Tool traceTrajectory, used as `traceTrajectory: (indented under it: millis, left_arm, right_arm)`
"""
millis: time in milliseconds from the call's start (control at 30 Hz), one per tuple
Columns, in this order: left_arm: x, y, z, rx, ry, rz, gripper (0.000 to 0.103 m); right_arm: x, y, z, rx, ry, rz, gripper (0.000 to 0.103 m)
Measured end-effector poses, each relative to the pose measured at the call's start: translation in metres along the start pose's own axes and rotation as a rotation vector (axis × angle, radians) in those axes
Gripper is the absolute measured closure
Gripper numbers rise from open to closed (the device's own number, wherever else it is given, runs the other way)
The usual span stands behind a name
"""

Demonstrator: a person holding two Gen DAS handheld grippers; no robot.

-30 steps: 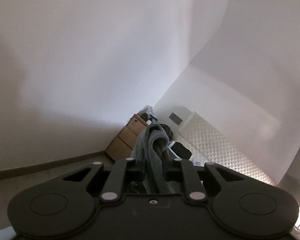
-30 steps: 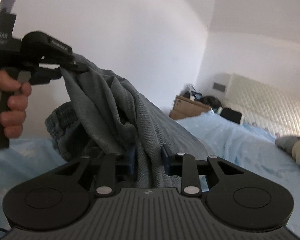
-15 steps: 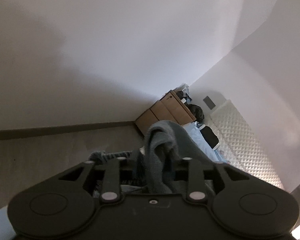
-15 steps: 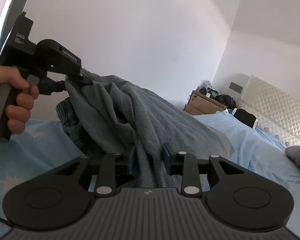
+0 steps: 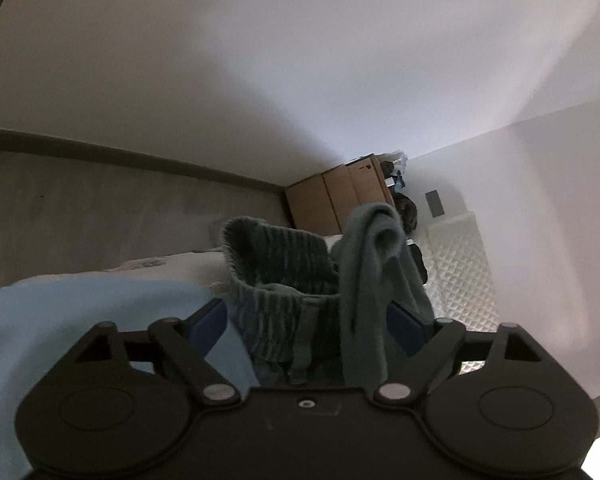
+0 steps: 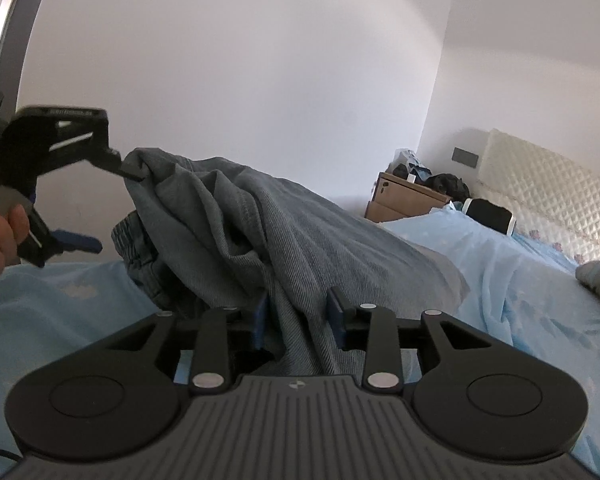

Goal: Fold clothes

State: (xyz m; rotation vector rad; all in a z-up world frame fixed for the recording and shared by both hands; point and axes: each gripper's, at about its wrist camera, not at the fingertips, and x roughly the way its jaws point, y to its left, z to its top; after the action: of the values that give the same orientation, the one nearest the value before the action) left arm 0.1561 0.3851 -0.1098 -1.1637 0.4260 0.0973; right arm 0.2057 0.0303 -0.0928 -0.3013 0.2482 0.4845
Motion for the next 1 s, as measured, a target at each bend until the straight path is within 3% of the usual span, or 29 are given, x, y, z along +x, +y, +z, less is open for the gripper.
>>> traceTrajectory:
  millis: [133,267,533,633,800,1000]
  left_arm:
    - [0.038,-0.006,0.009,-0.052,0.053,-0.039,0.01]
    - [0.05,-0.015,0.009,0.008,0.052,-0.009,0.008]
    - [0.08,-0.02,0.006,-0.047,0.058,-0.057,0.001]
    - [0.082,-0.026,0.008,-0.045,0.054,-0.149,0.001]
    - [0.076,-0.049,0.002,0.062,0.041,-0.268,0.0]
    - [0.099,-0.059,-0.014,0.154,0.046,-0.093,0.0]
  right_arm:
    - [-0.002,-0.002,0.0,0.029,0.003,0.008,0.067]
    - [-0.003,-0.003,-0.001,0.038,0.005,0.013,0.067]
    - [-0.003,-0.003,-0.002,0.05,0.007,0.017,0.067]
    - [-0.002,-0.003,-0.002,0.057,0.008,0.017,0.067]
    - [-0.002,-0.006,-0.002,0.082,0.017,0.015,0.065]
    - [-0.006,-0.01,0.001,0.115,0.026,0.05,0.065]
